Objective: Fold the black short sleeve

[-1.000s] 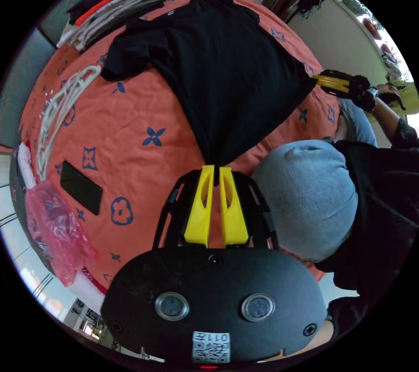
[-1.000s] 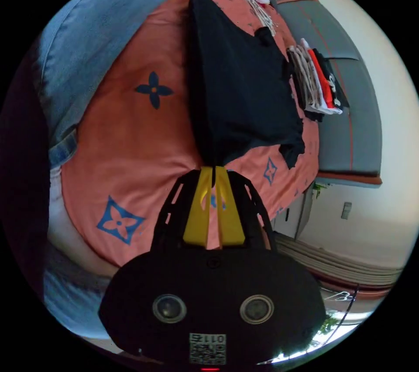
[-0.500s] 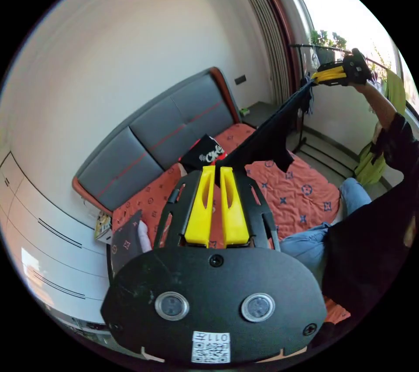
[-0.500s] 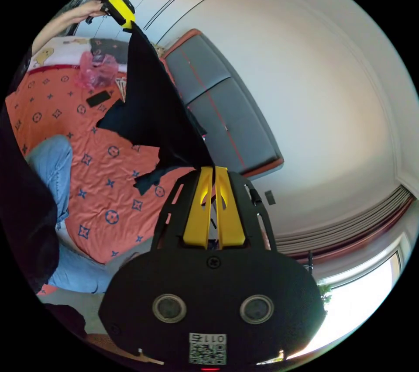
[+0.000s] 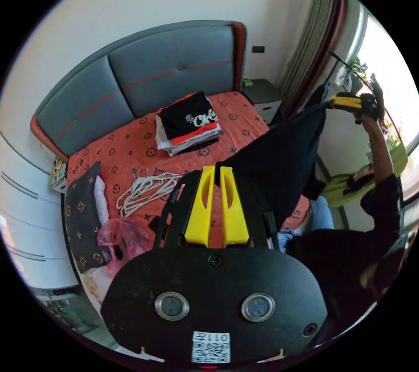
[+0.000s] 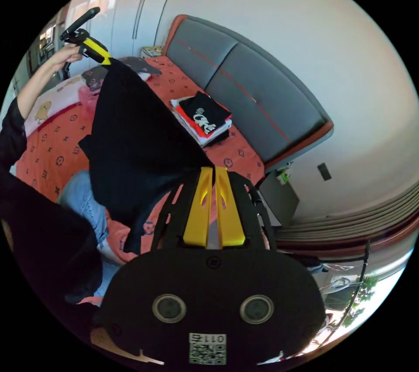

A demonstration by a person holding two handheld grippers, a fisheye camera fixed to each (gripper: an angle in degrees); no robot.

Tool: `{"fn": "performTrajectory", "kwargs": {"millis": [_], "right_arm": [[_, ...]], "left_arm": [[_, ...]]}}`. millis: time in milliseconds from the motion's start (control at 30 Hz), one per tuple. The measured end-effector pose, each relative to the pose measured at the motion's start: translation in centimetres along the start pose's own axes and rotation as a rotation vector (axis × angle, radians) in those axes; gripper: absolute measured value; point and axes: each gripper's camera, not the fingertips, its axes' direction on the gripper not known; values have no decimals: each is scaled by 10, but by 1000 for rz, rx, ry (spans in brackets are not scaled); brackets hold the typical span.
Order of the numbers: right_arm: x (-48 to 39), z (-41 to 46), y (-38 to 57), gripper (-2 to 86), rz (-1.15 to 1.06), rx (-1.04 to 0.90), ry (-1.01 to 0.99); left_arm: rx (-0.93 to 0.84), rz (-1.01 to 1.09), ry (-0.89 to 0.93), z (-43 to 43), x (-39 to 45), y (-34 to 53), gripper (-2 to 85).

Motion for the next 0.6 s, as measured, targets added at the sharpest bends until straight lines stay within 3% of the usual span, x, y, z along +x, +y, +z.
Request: {"fn": "performTrajectory", "kwargs": {"millis": [133, 333, 433, 600], "right_arm": [[15, 20, -21, 17, -80, 13, 129], [14, 13, -28, 17, -213, 53, 171], [-12, 39, -14, 18, -282, 53, 149], [-83, 143, 26, 17, -361, -3, 4]], "left_arm": [[79, -30, -38, 16, -17, -21, 1], [138, 125, -92, 4, -8, -32, 1], [57, 208, -102, 28, 6, -18, 1], [-180, 239, -62, 142, 24, 26, 1]]}}
